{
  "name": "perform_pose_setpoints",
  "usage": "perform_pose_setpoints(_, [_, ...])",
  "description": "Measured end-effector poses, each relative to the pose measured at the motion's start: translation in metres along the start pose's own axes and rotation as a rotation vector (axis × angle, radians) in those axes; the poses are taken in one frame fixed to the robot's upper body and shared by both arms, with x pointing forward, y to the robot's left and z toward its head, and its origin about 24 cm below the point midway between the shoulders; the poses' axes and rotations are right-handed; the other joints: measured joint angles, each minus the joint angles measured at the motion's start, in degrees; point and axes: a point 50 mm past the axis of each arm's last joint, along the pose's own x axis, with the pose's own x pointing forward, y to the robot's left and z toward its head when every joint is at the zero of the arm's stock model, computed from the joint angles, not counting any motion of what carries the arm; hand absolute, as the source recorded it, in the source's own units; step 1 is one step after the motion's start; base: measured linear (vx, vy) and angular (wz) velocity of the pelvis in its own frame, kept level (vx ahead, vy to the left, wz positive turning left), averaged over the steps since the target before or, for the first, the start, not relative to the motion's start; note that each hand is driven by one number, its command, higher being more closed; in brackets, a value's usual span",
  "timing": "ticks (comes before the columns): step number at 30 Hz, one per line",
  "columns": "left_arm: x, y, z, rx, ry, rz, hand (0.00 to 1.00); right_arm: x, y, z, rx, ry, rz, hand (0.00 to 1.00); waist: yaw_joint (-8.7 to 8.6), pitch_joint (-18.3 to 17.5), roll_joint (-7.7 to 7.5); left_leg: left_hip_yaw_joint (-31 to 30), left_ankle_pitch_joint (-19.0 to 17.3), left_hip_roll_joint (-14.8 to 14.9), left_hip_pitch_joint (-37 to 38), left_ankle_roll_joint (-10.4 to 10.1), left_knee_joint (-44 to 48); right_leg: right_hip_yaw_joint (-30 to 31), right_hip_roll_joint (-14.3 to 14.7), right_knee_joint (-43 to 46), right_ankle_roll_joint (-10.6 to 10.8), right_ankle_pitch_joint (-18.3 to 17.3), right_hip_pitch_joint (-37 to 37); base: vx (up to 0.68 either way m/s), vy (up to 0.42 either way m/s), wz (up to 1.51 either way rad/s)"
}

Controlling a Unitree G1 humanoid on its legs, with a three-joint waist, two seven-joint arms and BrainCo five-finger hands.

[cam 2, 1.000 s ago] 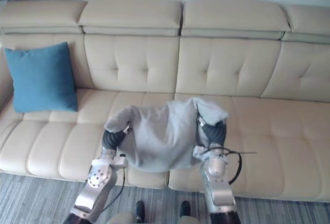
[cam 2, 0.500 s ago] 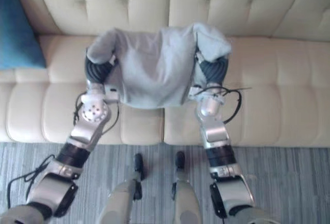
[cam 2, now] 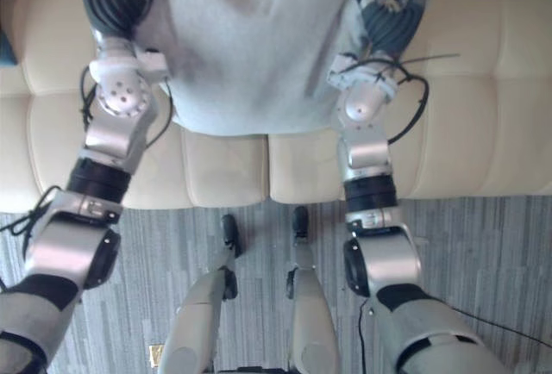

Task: Pick up cushions and gather them together orderly.

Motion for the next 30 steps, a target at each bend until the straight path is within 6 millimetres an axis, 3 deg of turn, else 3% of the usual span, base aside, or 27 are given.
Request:
perform_pose_setpoints(7, [0.021,0.034,0.007,0.012,-0.004,0.097,0.0,0.028,-0.02,0.018,0.059,-0.023,-0.044,0.0,-0.02,0.2,-0.12,0.0,0.0,0.4,-0.1,0.0,0.0,0.7,0.4,-0.2,0.7,0.5,-0.1,0.01,-0.003,-0.02])
perform_pose_setpoints(11, [0.034,0.074,0.019,-0.034,-0.029,0.226,0.0,0.036,-0.034,0.022,0.088,-0.024,-0.044,0.0,0.23,0.4,-0.26,0.0,-0.1,1.0,0.0,-0.1,0.4,0.8,0.4,-0.2,0.7,0.5,0.1,0.0,0.0,0.0])
perform_pose_setpoints(14, [0.037,0.093,0.027,-0.074,-0.051,0.279,0.0,0.036,-0.047,0.02,0.064,-0.029,-0.032,0.0,1.12,0.5,-0.21,0.0,-0.3,1.2,0.8,-0.3,1.2,0.8,0.4,-0.1,0.7,0.6,1.2,0.0,-0.021,-0.04])
perform_pose_setpoints(17, [0.024,0.113,0.021,-0.102,-0.062,0.313,0.0,0.021,-0.062,0.007,0.049,-0.009,-0.005,0.0,1.28,0.5,-0.21,0.0,-0.9,1.7,3.8,-0.6,1.3,0.7,0.7,-0.1,0.7,0.6,4.1,0.0,-0.021,-0.06])
perform_pose_setpoints(19, [0.006,0.125,0.007,-0.097,-0.039,0.315,0.0,0.01,-0.081,-0.003,0.036,0.009,-0.018,0.0,1.37,0.5,-0.17,-0.1,-1.4,1.9,5.6,-0.8,1.3,0.5,0.9,-0.1,0.7,0.5,5.8,0.0,-0.027,-0.04])
perform_pose_setpoints(21, [-0.022,0.141,-0.019,-0.059,0.025,0.329,0.0,-0.007,-0.112,-0.019,-0.014,0.049,-0.052,0.0,1.35,0.4,-0.14,-0.3,-1.5,1.6,6.9,-0.8,0.9,-0.1,0.8,-0.2,-0.1,-1.0,7.3,0.0,-0.044,0.06])
perform_pose_setpoints(22, [-0.026,0.141,-0.022,-0.058,0.035,0.33,0.0,-0.01,-0.116,-0.021,-0.022,0.056,-0.054,0.0,1.37,0.3,-0.1,-0.4,-1.5,1.5,7.0,-0.8,0.9,-0.1,0.8,-0.2,-0.1,-1.3,7.4,0.0,-0.07,0.11])
perform_pose_setpoints(24, [-0.073,0.145,-0.061,-0.047,0.179,0.328,0.0,-0.045,-0.144,-0.056,-0.11,0.195,-0.043,0.0,1.48,0.0,0.13,-1.2,-1.0,1.2,8.8,-1.4,-0.3,-0.6,1.1,-0.4,-0.1,-1.8,9.0,0.01,-0.068,0.09])
perform_pose_setpoints(26, [-0.106,0.138,-0.083,-0.063,0.281,0.313,0.0,-0.072,-0.158,-0.076,-0.151,0.293,-0.04,0.0,1.4,-0.2,0.16,-1.8,-0.7,1.3,10.3,-1.7,-1.1,-1.4,1.2,-0.8,-0.2,-2.0,10.6,0.03,-0.048,0.13])
perform_pose_setpoints(27, [-0.144,0.128,-0.101,-0.093,0.391,0.291,0.0,-0.104,-0.171,-0.092,-0.186,0.386,-0.029,0.0,1.35,-0.4,0.2,-2.3,-0.7,1.3,11.8,-1.7,-1.8,-1.8,1.3,-1.2,-0.3,-2.4,12.2,0.03,-0.05,0.12])
perform_pose_setpoints(28, [-0.156,0.125,-0.106,-0.098,0.423,0.286,0.0,-0.114,-0.174,-0.095,-0.192,0.412,-0.028,0.0,1.35,-0.7,0.16,-2.4,-0.6,1.3,12.1,-1.8,-2.1,-1.8,1.3,-1.3,-0.2,-2.6,12.5,0.04,-0.055,0.17])
perform_pose_setpoints(29, [-0.198,0.118,-0.119,-0.108,0.539,0.249,0.0,-0.149,-0.19,-0.108,-0.215,0.515,-0.046,0.0,1.21,-2.4,0.17,-3.1,-0.6,1.1,12.3,-1.9,-3.0,-2.2,1.3,-1.3,-0.2,-3.1,12.5,0.03,-0.029,0.11])
perform_pose_setpoints(30, [-0.209,0.117,-0.121,-0.108,0.57,0.244,0.0,-0.16,-0.196,-0.111,-0.227,0.549,-0.055,0.0,1.21,-2.8,0.17,-3.2,-0.6,1.1,12.5,-1.9,-3.2,-2.3,1.3,-1.4,-0.2,-3.2,12.8,0.05,-0.029,0.13])
